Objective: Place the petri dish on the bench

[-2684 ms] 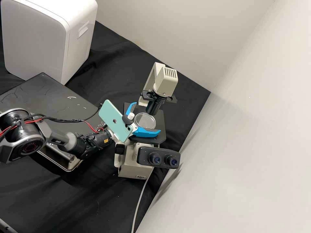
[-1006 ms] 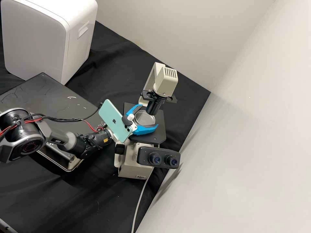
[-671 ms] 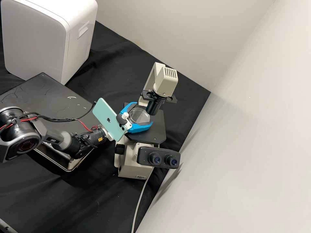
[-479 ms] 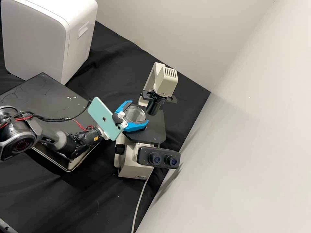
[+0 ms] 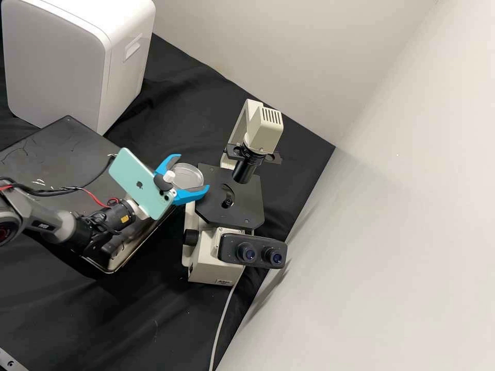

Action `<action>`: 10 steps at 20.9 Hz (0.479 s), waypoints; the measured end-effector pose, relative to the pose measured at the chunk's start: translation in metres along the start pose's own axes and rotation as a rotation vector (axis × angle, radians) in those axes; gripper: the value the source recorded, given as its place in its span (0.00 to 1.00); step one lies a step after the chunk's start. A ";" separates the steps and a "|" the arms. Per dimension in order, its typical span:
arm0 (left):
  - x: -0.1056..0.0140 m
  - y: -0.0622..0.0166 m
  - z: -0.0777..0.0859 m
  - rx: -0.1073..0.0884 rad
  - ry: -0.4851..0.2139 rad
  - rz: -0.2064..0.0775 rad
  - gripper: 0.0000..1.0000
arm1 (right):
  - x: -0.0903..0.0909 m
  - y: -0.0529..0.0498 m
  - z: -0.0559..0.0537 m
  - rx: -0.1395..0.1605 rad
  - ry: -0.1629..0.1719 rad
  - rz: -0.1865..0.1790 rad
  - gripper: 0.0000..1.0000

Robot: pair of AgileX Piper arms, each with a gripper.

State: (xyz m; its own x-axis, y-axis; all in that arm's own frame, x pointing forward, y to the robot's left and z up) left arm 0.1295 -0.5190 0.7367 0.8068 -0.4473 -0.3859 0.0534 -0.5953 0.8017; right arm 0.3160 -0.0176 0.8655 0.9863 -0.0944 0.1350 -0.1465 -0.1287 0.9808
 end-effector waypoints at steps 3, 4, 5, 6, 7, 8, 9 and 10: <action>0.000 0.0002 -0.001 0.000 0.009 0.001 1.00 | -0.010 -0.010 -0.010 0.001 0.027 -0.038 0.00; 0.000 0.0003 -0.002 0.000 0.010 0.002 1.00 | -0.012 -0.014 -0.015 0.001 0.039 -0.051 0.00; 0.000 0.0003 -0.002 0.001 0.012 0.002 1.00 | -0.014 -0.017 -0.018 0.001 0.048 -0.063 0.00; 0.000 0.0003 -0.002 0.001 0.012 0.002 1.00 | -0.016 -0.021 -0.022 0.002 0.060 -0.076 0.00; 0.000 0.0003 -0.002 0.002 0.012 0.002 1.00 | -0.017 -0.025 -0.026 0.002 0.075 -0.089 0.00; 0.000 0.0004 -0.002 0.004 0.012 0.002 1.00 | -0.019 -0.027 -0.030 0.003 0.086 -0.099 0.00; 0.000 0.0004 -0.003 0.003 0.013 0.003 1.00 | -0.019 -0.031 -0.032 0.003 0.095 -0.111 0.00; 0.000 0.0004 -0.003 0.003 0.013 0.003 1.00 | -0.020 -0.034 -0.034 -0.001 0.102 -0.121 0.00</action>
State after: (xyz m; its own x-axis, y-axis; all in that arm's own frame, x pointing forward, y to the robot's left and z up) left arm 0.1312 -0.5176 0.7381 0.8147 -0.4399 -0.3778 0.0494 -0.5965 0.8011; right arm 0.3035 0.0226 0.8342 0.9993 0.0224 0.0290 -0.0258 -0.1321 0.9909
